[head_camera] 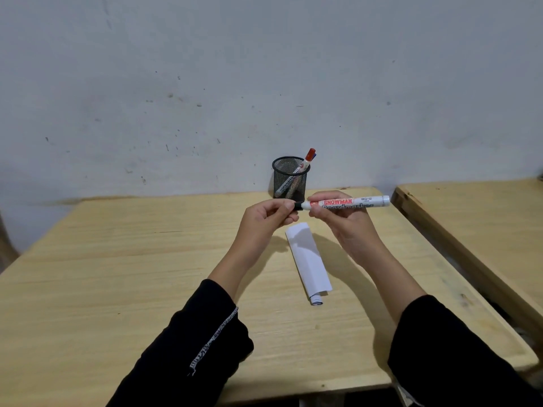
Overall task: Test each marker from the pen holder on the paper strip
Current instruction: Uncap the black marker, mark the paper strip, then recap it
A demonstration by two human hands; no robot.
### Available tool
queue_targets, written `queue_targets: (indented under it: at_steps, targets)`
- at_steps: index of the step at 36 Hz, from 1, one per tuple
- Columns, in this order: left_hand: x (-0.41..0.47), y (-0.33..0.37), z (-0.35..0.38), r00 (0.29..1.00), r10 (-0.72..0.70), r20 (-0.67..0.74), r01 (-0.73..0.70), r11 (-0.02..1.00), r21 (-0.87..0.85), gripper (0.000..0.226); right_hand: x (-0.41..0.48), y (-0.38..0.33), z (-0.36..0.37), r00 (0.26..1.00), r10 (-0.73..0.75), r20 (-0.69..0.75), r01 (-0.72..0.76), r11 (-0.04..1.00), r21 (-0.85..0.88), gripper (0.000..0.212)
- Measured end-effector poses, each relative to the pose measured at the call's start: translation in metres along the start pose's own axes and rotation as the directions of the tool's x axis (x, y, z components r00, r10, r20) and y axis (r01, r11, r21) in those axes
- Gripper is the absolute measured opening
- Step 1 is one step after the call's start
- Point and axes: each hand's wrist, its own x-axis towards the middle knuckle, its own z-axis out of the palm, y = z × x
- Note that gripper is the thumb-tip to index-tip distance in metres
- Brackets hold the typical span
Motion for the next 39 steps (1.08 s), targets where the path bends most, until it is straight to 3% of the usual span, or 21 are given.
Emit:
queue_targets:
  at_steps: [3,7,9,11,13,16,20,25,32,36,39]
  targets:
    - [0.003,-0.005,-0.007,0.997,-0.077,0.000,0.077,0.995,-0.069,0.013,-0.001,0.002,-0.004,1.000,-0.008,0.024,0.009,0.999,-0.040,0.023]
    - [0.006,-0.006,-0.022,0.979,-0.146,-0.142,0.122,0.979,-0.164,0.008,-0.003,0.007,-0.012,0.999,-0.017,-0.038,0.017,1.000,0.014,0.039]
    - [0.007,-0.009,-0.031,0.969,-0.131,-0.212,0.117,0.990,-0.076,0.007,-0.004,0.011,-0.016,0.998,-0.010,-0.060,0.012,1.000,0.020,0.042]
    - [0.009,-0.012,-0.037,0.959,-0.097,-0.268,0.139,0.980,0.141,0.009,-0.005,0.014,-0.018,0.997,0.001,-0.071,-0.001,1.000,0.009,0.043]
    - [0.010,-0.013,-0.040,0.955,-0.071,-0.287,0.174,0.920,0.352,0.007,-0.005,0.018,-0.020,0.996,0.012,-0.093,-0.013,1.000,-0.010,0.040]
    - [0.011,-0.016,-0.042,0.965,-0.079,-0.248,0.196,0.848,0.493,0.008,-0.005,0.022,-0.022,0.991,0.027,-0.130,-0.031,0.999,-0.025,0.019]
    - [0.016,-0.021,-0.045,0.980,-0.112,-0.164,0.197,0.653,0.731,0.007,-0.006,0.026,-0.025,0.986,0.036,-0.164,-0.040,0.999,-0.025,0.011]
    - [0.021,-0.024,-0.045,0.984,-0.150,-0.094,0.164,0.577,0.800,0.009,-0.007,0.028,-0.028,0.983,0.049,-0.177,-0.056,0.998,-0.030,0.011]
    - [0.021,-0.031,-0.044,0.982,-0.175,-0.071,0.163,0.594,0.788,0.016,-0.009,0.029,-0.031,0.980,0.073,-0.188,-0.080,0.996,-0.029,0.009]
    - [0.009,-0.027,-0.038,0.992,0.006,-0.126,0.094,0.634,0.768,0.041,-0.009,0.030,-0.031,0.977,0.074,-0.198,-0.081,0.996,-0.028,0.009]
    - [-0.006,-0.019,-0.030,0.959,0.264,-0.102,-0.077,0.590,0.804,0.032,-0.008,0.031,-0.031,0.976,0.077,-0.205,-0.085,0.996,-0.028,0.009]
